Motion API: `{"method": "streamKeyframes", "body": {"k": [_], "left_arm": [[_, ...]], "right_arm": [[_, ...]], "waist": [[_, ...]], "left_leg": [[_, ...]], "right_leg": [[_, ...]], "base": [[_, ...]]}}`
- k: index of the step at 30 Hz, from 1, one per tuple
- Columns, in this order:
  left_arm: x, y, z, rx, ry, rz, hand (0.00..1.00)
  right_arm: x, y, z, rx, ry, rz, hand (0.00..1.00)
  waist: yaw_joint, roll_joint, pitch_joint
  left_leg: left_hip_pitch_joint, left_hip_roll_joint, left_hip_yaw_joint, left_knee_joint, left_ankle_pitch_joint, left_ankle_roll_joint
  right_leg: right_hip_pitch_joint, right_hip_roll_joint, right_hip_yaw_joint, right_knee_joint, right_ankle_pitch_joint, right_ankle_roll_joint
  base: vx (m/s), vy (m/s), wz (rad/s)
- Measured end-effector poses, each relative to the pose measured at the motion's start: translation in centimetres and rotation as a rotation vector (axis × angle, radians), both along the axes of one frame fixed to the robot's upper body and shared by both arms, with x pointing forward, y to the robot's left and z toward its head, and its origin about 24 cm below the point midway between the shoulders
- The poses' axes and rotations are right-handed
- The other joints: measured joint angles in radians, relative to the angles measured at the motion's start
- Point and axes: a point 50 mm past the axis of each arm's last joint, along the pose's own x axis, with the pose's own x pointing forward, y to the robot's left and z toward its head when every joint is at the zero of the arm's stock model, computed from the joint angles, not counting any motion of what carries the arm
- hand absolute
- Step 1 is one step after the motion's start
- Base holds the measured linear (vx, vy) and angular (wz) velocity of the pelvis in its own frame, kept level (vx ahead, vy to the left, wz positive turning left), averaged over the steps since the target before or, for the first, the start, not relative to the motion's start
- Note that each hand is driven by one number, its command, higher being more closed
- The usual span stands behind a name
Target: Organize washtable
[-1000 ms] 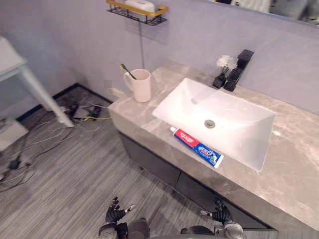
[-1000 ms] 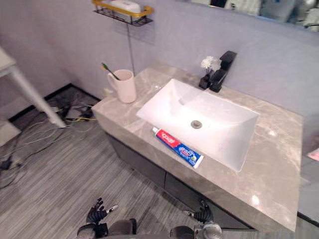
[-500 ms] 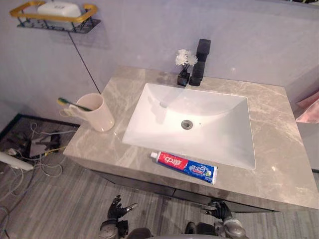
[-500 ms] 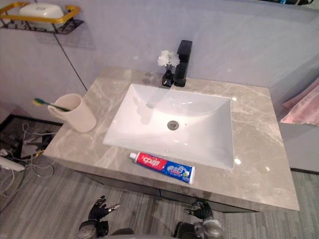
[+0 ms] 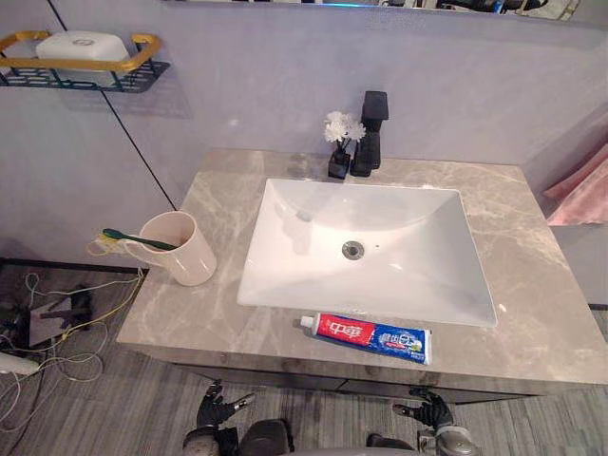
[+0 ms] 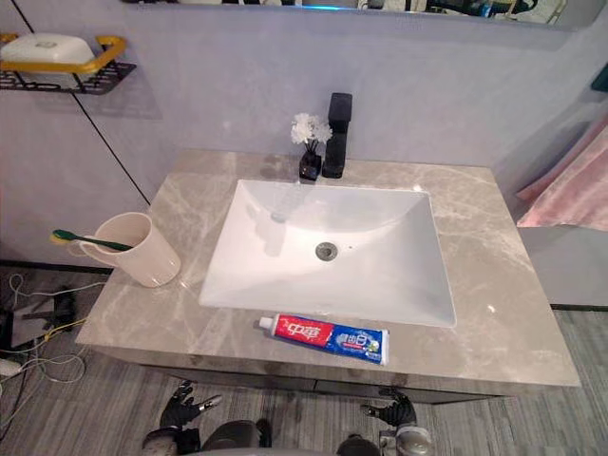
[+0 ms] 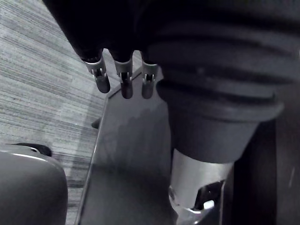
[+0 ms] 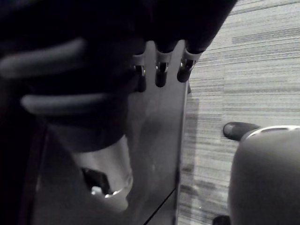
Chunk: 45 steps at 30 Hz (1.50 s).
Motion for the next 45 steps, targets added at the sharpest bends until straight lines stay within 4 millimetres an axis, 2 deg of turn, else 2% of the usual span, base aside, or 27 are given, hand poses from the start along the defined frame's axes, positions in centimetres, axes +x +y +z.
{"method": "streamKeyframes", "body": {"k": [1,4,16,21,22,28,39,42,44,45], "left_arm": [[-0.1,0.2,0.0,0.006,0.002,-0.001,0.00],[-0.2,0.2,-0.1,0.003,0.009,-0.002,0.00],[-0.8,0.2,-0.5,-0.002,0.039,0.001,0.00],[-0.8,0.4,-0.4,0.006,0.040,0.001,0.00],[-1.0,2.2,-0.1,0.046,0.039,0.032,0.00],[-1.0,2.2,-0.1,0.046,0.039,0.032,0.00],[-1.5,1.8,-0.5,0.048,0.081,0.001,0.00],[-1.5,2.9,-0.3,0.067,0.080,0.038,0.00],[-1.3,4.5,0.2,0.107,0.064,0.075,0.00],[-1.2,5.9,0.8,0.141,0.049,0.102,0.00]], "right_arm": [[-0.1,0.0,0.0,-0.001,0.003,-0.002,0.00],[-0.1,0.0,0.0,-0.001,-0.001,0.000,0.00],[-1.2,-0.5,-0.7,-0.018,0.061,-0.016,0.00],[-1.5,-1.4,-0.6,-0.049,0.077,-0.001,0.00],[-1.3,-3.5,-0.2,-0.102,0.084,-0.018,0.00],[-1.4,-3.5,-0.2,-0.101,0.085,-0.021,0.00],[-3.6,-5.4,-0.3,-0.061,0.087,-0.254,0.00],[-3.4,-6.0,0.0,-0.067,0.074,-0.279,0.00],[-3.4,-6.4,0.1,-0.069,0.067,-0.296,0.00],[-3.4,-6.7,0.2,-0.074,0.063,-0.305,0.00]], "waist": [[-0.001,-0.006,-0.007],[-0.003,-0.001,-0.009],[-0.004,-0.001,-0.037],[-0.004,-0.007,-0.038],[-0.005,-0.012,-0.042],[-0.005,-0.012,-0.042],[-0.007,-0.005,-0.038],[-0.007,-0.002,-0.038],[-0.007,-0.003,-0.038],[-0.006,-0.002,-0.038]], "left_leg": [[0.025,-0.012,0.009,-0.036,0.013,0.006],[0.053,-0.026,0.018,-0.080,0.035,0.008],[0.092,-0.005,-0.016,-0.148,0.082,-0.012],[0.103,-0.006,-0.017,-0.178,0.099,-0.012],[0.112,-0.008,-0.019,-0.201,0.106,-0.013],[0.113,-0.008,-0.019,-0.202,0.107,-0.013],[0.170,-0.012,-0.042,-0.293,0.164,-0.017],[0.185,-0.012,-0.049,-0.323,0.181,-0.017],[0.182,-0.012,-0.061,-0.333,0.191,-0.018],[0.182,-0.012,-0.070,-0.344,0.196,-0.021]], "right_leg": [[0.001,-0.010,0.009,0.000,0.000,0.000],[0.001,-0.015,0.023,-0.001,-0.001,0.002],[0.020,0.014,0.003,-0.011,0.000,0.008],[0.018,0.013,0.004,-0.014,0.002,0.010],[0.019,0.014,0.002,-0.020,0.002,0.010],[0.021,0.014,0.001,-0.020,0.002,0.010],[0.049,0.012,-0.029,-0.019,0.002,0.010],[0.054,0.012,-0.037,-0.023,0.002,0.010],[0.055,0.012,-0.053,-0.026,0.002,0.010],[0.055,0.012,-0.060,-0.027,0.002,0.010]], "base": [[0.00,0.079,-0.20],[0.01,0.046,-0.14],[0.00,-0.040,0.04],[-0.03,-0.003,0.00],[0.00,0.000,0.00],[0.00,0.000,0.00],[-0.04,-0.016,0.06],[-0.06,-0.016,0.08],[-0.06,-0.023,0.20],[-0.03,-0.019,0.16]]}}
